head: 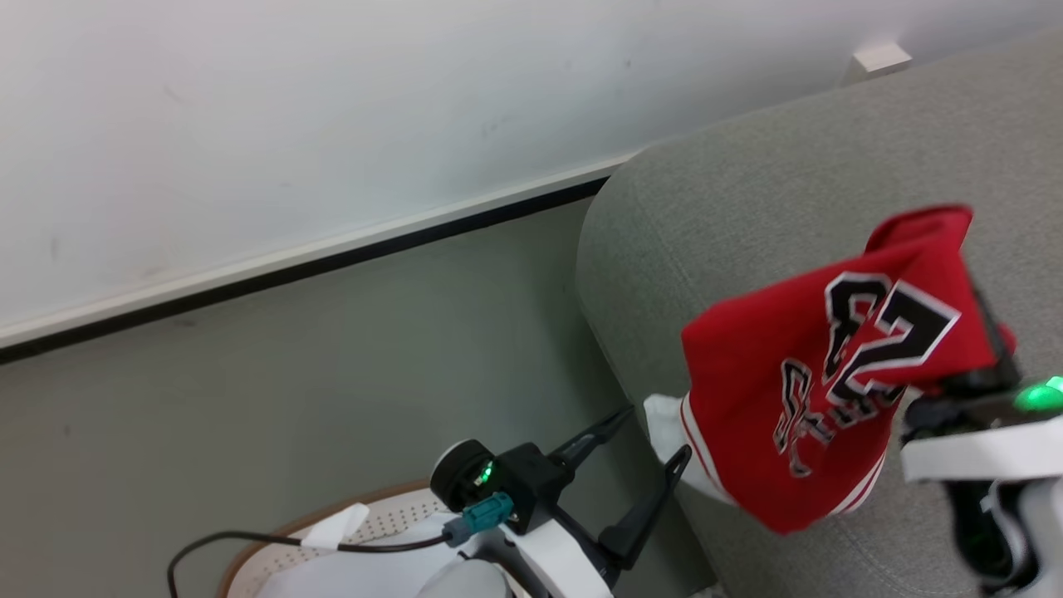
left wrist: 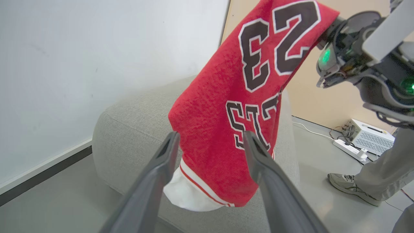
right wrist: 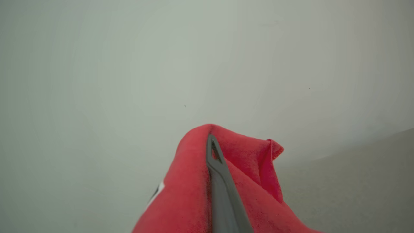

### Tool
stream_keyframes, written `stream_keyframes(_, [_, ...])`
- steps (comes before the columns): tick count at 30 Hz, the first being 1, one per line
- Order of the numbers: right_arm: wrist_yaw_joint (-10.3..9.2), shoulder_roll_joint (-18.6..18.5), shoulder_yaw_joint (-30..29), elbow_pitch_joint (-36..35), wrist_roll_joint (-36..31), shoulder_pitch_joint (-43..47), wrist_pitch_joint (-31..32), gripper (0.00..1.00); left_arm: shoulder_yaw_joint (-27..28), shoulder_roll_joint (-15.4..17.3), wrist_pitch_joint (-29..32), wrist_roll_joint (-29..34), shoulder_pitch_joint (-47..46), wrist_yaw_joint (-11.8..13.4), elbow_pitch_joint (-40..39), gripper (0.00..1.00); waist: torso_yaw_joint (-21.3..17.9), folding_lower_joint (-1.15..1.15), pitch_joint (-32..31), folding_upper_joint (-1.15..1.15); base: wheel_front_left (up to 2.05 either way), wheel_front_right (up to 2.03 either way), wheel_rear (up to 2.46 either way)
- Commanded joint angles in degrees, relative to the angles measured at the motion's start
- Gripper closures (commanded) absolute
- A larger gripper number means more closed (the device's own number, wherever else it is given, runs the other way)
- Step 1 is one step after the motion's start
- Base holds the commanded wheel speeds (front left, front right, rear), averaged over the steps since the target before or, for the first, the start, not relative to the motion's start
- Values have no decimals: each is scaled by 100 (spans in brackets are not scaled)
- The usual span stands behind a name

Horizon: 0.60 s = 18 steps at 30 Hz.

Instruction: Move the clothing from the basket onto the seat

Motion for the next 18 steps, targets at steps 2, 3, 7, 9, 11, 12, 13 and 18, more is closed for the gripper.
stream_keyframes(2, [-10, -245, -90, 18, -157, -329, 3, 100, 9, 72, -5, 90, -95, 24, 24, 0, 93, 0, 143, 0, 0, 0, 0])
stream_keyframes(3, [-10, -263, -107, 46, -81, -474, 20, 100, 7, 77, -5, 121, -126, 27, 25, 0, 125, 0, 198, 0, 0, 0, 0])
stream_keyframes(7, [-10, -599, -252, 252, 298, -1140, 179, 100, 16, 148, -4, 256, -263, 84, 12, 0, 279, 0, 524, 0, 0, 0, 0])
stream_keyframes(9, [-10, -793, -269, 432, 356, -1474, 282, 100, 46, 185, -4, 303, -345, 109, -5, 0, 365, 0, 729, 0, 0, 0, 0])
stream_keyframes(11, [-10, -968, -290, 624, 466, -1834, 381, 100, 86, 234, 4, 332, -432, 135, -30, 0, 443, 0, 945, 0, 0, 0, 0])
stream_keyframes(12, [-10, -1074, -299, 736, 489, -2024, 416, 100, 92, 261, 12, 348, -475, 137, -45, 0, 474, 0, 1055, 0, 0, 0, 0])
stream_keyframes(13, [-10, -1166, -331, 839, 562, -2232, 445, 100, 97, 284, 29, 363, -526, 132, -63, 0, 510, 0, 1176, 0, 0, 0, 0])
stream_keyframes(18, [-10, -1714, -434, 1358, 886, -3168, 688, 100, 62, 364, 172, 443, -827, 109, -158, 0, 818, 0, 1816, 0, 0, 0, 0])
